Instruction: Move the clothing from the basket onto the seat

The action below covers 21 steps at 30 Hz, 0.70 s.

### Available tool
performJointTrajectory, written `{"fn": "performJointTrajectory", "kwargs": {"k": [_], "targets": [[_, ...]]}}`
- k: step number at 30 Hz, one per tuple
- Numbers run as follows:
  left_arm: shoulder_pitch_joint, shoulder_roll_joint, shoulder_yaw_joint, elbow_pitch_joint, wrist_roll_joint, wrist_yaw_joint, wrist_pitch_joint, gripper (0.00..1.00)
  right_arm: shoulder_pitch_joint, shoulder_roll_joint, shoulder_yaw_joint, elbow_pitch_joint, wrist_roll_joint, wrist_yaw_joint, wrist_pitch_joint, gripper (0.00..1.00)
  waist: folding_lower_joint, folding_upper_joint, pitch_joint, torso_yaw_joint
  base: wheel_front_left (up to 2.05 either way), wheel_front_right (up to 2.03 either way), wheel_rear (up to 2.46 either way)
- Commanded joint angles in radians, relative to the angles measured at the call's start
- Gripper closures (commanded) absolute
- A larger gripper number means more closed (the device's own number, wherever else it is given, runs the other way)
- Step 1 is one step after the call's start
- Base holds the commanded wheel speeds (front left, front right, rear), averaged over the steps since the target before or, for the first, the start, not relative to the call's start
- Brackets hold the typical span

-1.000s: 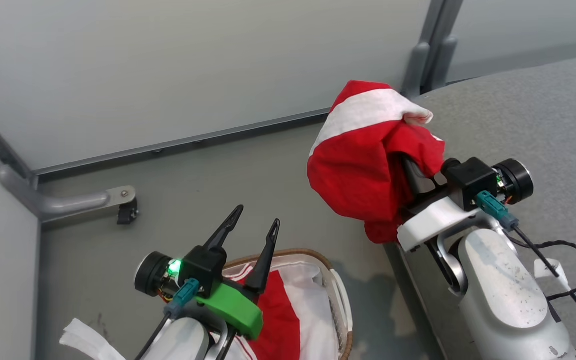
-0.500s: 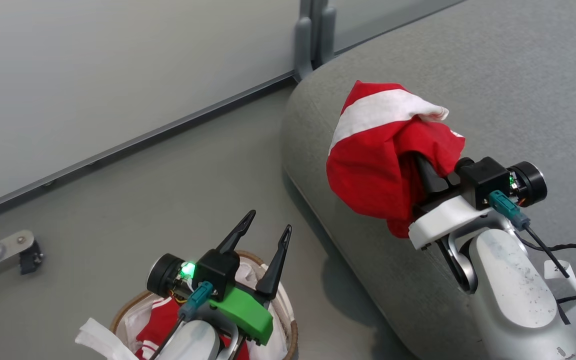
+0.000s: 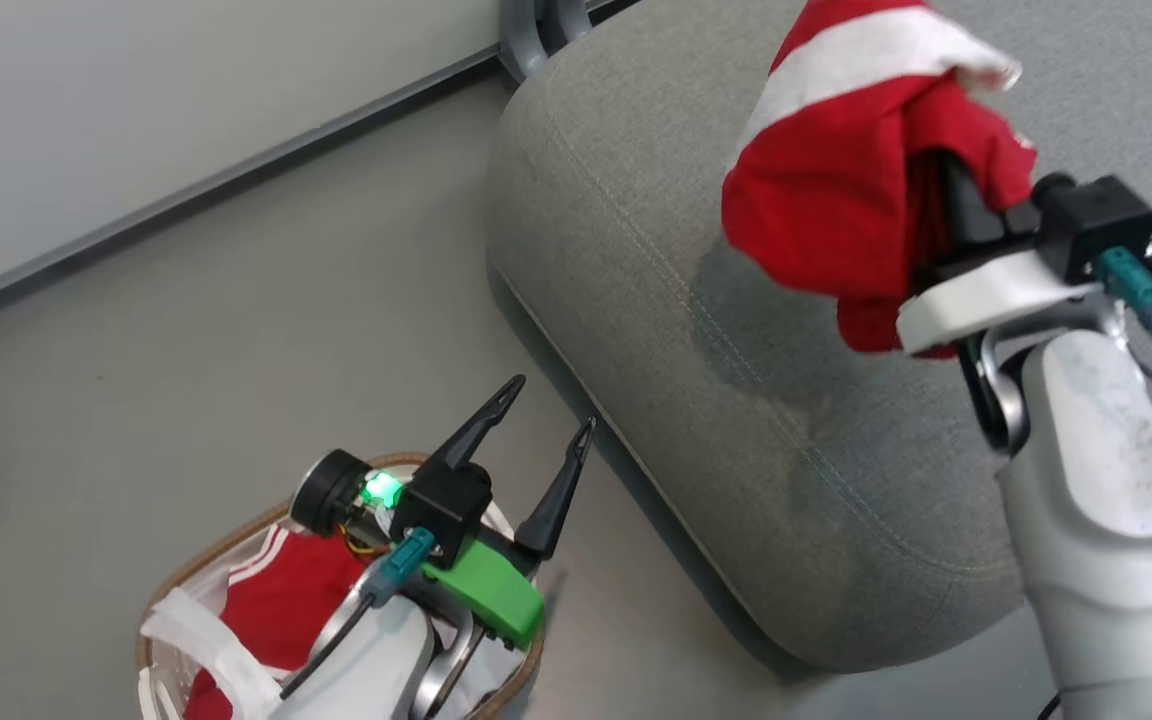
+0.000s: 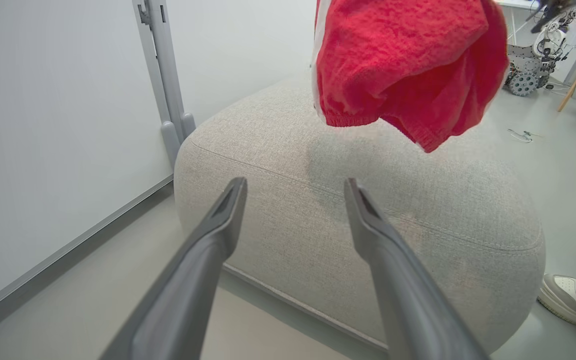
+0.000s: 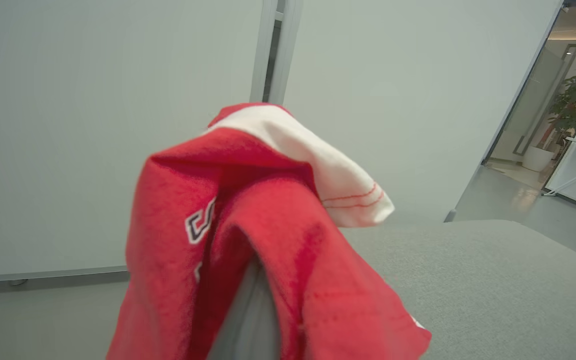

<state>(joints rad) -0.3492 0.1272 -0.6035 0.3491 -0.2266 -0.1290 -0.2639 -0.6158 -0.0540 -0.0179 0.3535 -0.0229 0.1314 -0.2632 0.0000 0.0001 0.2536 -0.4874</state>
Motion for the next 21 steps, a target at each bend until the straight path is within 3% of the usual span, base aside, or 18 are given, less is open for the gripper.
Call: {"fn": "performJointTrajectory", "kwargs": {"k": [1,13,21], "targets": [[-0.03,0.019,-0.005,-0.008,0.006,-0.003,-0.001,0.0,-0.051,-0.017,-0.019,0.011,-0.012,-0.001,-0.002,1.0,0.0,-0.0001,0.106,0.061,0.0,0.0,0.0],[-0.177,0.089,-0.063,-0.034,0.037,-0.003,-0.001,0.0,-0.414,-0.226,-0.163,0.176,-0.055,-0.001,-0.002,1.0,0.0,-0.0001,0.379,0.211,0.0,0.0,0.0],[-0.217,0.104,-0.052,-0.05,0.05,0.005,-0.001,0.0,-0.445,-0.254,-0.239,0.298,-0.097,-0.001,-0.002,1.0,0.0,-0.0001,0.472,0.244,0.0,0.0,0.0]]}}
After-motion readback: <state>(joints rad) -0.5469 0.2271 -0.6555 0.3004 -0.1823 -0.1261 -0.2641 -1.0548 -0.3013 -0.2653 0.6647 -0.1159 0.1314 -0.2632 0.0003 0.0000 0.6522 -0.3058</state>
